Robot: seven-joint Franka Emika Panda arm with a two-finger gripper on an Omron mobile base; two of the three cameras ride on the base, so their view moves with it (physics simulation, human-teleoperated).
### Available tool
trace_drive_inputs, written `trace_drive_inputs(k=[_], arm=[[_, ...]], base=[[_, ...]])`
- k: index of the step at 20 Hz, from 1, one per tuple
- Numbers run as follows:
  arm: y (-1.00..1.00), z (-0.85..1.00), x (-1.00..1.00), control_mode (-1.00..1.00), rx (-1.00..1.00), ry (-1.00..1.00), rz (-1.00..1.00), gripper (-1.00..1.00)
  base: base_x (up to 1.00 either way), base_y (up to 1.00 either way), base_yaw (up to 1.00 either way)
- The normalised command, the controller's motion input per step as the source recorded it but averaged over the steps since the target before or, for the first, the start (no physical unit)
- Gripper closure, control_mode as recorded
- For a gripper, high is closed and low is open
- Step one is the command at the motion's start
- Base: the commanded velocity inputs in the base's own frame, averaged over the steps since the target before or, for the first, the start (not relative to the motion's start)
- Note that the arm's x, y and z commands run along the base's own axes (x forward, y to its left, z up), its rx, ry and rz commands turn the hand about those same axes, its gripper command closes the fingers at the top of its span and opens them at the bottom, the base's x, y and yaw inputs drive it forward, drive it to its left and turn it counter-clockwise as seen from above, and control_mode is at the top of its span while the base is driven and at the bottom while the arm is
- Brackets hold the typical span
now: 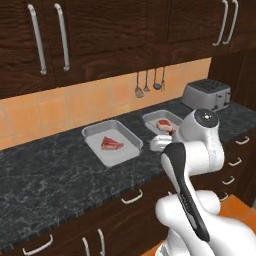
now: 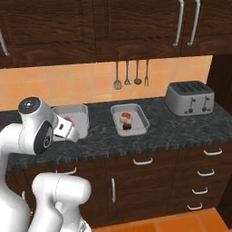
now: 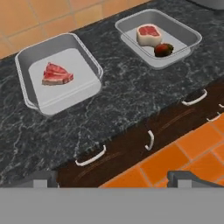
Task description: Place one bell pepper and one steak in each tupperware on the nearby counter, to pack two identical lunches.
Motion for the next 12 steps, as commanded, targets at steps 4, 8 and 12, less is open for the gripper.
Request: trace_drive_inputs(k=[4,8,12], arm=[[0.0,0.0,0.0,1.0,0.0,0.0,0.0,-1.0],[0.0,0.0,0.0,1.0,0.0,0.0,0.0,-1.0],[0.0,0.0,0.0,1.0,0.0,0.0,0.0,-1.0]], base=[[-0.42,-0.94,0.0],[-0.1,-1.0,-0.01],[0.0,-1.0,0.0]])
